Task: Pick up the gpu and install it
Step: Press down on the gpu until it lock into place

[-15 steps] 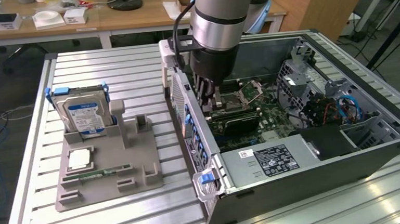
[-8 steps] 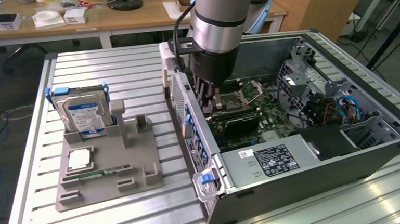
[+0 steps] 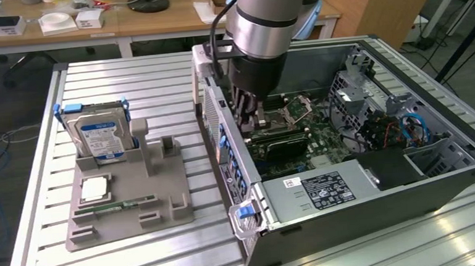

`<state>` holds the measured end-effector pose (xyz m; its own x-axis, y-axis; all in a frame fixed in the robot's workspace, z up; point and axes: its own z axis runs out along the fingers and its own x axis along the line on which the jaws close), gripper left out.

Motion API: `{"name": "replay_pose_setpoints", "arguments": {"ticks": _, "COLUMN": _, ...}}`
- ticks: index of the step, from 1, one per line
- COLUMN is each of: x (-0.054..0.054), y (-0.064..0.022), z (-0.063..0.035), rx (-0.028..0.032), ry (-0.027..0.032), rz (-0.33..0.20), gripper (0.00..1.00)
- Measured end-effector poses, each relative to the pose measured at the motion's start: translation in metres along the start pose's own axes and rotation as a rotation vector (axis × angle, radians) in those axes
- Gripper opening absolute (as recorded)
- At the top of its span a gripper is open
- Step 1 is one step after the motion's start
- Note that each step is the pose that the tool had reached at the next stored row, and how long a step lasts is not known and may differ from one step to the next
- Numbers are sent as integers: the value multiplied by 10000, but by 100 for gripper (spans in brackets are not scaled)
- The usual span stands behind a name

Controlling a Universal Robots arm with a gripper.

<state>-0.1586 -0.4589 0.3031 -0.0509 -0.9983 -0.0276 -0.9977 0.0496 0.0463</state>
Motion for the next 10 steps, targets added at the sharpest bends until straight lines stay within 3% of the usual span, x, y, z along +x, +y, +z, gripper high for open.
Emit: {"name": "replay_pose_setpoints", "arguments": {"ticks": 10, "x": -25, "y": -301, "z": 75, "rx": 59, "ry": -1, "rz": -32, "gripper": 11}}
